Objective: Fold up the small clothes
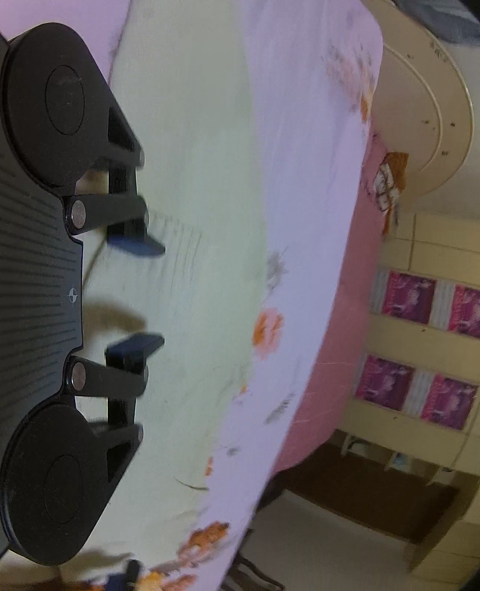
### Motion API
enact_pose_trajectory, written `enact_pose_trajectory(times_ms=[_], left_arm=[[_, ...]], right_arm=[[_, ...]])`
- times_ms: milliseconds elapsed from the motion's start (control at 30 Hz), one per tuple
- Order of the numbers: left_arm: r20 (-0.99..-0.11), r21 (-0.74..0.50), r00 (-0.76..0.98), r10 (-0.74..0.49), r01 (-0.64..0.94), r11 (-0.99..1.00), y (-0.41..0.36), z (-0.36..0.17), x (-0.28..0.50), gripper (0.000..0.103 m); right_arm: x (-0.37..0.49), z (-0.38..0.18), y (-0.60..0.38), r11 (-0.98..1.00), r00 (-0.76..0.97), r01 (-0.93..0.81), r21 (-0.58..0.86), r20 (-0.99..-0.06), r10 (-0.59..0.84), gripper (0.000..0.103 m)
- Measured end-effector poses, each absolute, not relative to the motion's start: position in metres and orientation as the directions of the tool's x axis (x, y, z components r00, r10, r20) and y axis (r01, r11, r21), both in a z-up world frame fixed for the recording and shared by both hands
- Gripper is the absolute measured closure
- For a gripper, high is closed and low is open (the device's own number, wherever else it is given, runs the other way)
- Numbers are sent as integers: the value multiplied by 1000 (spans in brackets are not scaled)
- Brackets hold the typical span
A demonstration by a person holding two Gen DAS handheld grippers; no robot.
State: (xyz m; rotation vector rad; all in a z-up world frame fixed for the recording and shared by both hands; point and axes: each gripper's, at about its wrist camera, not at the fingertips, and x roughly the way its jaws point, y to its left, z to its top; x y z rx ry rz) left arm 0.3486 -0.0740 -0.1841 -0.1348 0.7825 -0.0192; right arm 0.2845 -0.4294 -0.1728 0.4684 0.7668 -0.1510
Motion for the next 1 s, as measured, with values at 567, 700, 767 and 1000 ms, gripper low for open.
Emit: enact_pose_trajectory(times_ms=[567, 700, 767, 1000], left_arm=[[-710, -112, 703, 34, -161, 981, -20, -161, 302, 6], [-734, -171, 677, 59, -267, 948, 29, -162, 276, 7], [-742, -224, 665, 78, -357, 907, 64, -163, 259, 7], [-756, -343, 639, 142, -571, 746, 165, -175, 218, 7]], right_arm=[[284, -161, -396, 933, 734, 261, 249, -678, -24, 65], [271, -152, -354, 947, 748, 132, 292, -656, 98, 60], [268, -150, -333, 950, 742, 79, 302, -655, 147, 60], [261, -143, -272, 949, 710, -52, 312, -656, 255, 57]])
